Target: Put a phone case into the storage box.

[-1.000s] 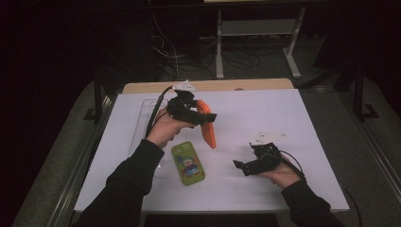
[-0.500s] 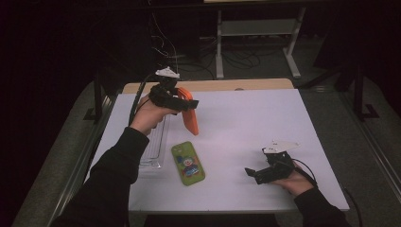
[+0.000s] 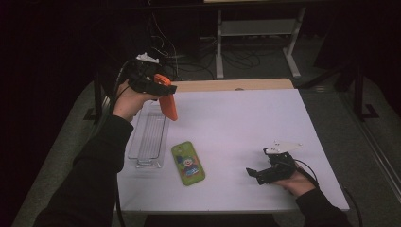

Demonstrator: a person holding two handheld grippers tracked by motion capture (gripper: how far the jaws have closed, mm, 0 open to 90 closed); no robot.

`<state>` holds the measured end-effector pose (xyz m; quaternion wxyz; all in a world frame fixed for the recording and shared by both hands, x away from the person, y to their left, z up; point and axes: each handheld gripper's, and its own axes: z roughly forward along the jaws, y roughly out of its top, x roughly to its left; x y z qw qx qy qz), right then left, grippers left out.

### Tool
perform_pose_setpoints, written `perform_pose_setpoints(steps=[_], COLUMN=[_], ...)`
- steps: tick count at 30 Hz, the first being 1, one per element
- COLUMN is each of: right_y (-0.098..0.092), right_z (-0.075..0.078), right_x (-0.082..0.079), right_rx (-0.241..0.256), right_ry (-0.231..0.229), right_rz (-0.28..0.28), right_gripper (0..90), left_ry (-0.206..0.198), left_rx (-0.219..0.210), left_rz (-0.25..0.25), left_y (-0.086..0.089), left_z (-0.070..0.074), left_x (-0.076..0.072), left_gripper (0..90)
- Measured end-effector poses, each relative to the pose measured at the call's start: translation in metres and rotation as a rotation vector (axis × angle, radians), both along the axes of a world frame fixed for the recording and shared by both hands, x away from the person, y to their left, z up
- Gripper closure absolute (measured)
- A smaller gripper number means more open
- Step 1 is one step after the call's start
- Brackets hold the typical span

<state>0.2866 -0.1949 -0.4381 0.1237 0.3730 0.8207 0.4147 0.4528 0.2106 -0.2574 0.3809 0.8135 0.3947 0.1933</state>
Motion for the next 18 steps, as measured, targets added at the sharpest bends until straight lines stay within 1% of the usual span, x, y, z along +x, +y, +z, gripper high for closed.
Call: perform_pose_setpoints(steps=[4, 6, 8, 10, 13, 17, 18], right_y=[-0.001, -0.001, 0.0, 0.0, 0.001, 0.002, 0.002], right_z=[0.0, 0.0, 0.0, 0.0, 0.0, 0.0, 0.0], right_x=[0.0, 0.0, 0.0, 0.0, 0.0, 0.0, 0.0], right_rx=[0.0, -0.003, 0.0, 0.002, 0.0, 0.0, -0.001], right_ry=[-0.005, -0.01, -0.007, -0.001, -0.009, -0.005, -0.005], right_rz=[0.002, 0.006, 0.006, 0.003, 0.009, 0.011, 0.011], right_gripper=[0.0, 0.0, 0.0, 0.0, 0.0, 0.0, 0.0], left_ry=[0.016, 0.017, 0.017, 0.017, 0.015, 0.018, 0.02], left_rx=[0.013, 0.015, 0.02, 0.038, 0.042, 0.049, 0.061], left_rz=[0.049, 0.069, 0.095, 0.114, 0.152, 0.202, 0.206], left_y=[0.011, 0.016, 0.019, 0.022, 0.026, 0.03, 0.03], left_z=[0.0, -0.001, -0.001, -0.002, -0.003, -0.005, -0.006], left_x=[0.006, 0.008, 0.01, 0.012, 0.014, 0.018, 0.019], left_gripper=[14.8, 14.8, 14.8, 14.8, 14.8, 14.8, 14.8])
